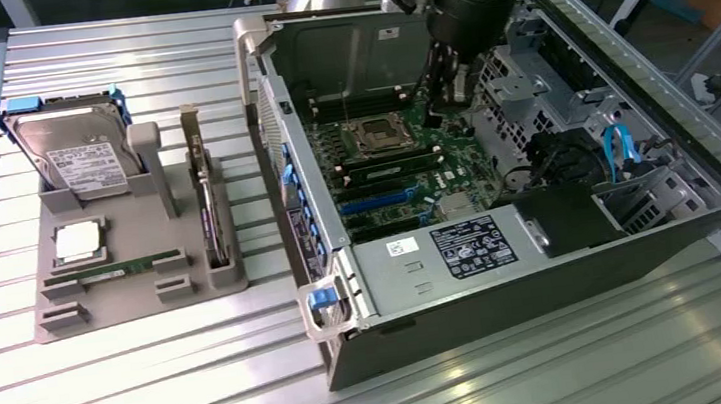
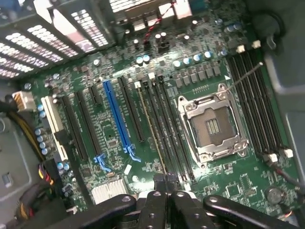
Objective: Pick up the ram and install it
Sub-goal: 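Press down the ram until it locks into place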
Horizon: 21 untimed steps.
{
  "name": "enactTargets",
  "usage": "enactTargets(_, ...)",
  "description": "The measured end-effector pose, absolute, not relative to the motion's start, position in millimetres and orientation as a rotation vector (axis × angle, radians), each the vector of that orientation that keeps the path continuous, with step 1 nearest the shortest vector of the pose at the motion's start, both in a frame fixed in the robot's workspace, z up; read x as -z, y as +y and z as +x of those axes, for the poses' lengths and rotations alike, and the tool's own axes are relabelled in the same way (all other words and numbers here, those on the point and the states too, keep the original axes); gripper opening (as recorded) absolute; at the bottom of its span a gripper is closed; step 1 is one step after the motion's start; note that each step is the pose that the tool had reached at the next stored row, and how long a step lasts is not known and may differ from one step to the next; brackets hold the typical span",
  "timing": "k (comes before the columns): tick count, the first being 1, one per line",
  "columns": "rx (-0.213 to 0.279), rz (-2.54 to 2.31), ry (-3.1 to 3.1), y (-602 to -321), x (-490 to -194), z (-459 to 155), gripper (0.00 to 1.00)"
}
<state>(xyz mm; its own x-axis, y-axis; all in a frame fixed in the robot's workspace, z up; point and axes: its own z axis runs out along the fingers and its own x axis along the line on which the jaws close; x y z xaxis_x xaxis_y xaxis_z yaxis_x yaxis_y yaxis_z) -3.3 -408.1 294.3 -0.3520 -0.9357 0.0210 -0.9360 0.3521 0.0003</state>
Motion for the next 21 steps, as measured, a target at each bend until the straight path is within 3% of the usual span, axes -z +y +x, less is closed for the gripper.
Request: enactTargets(21,-0.022,1.070,-2.928,-408.1,-293.5,-3.3,0.10)
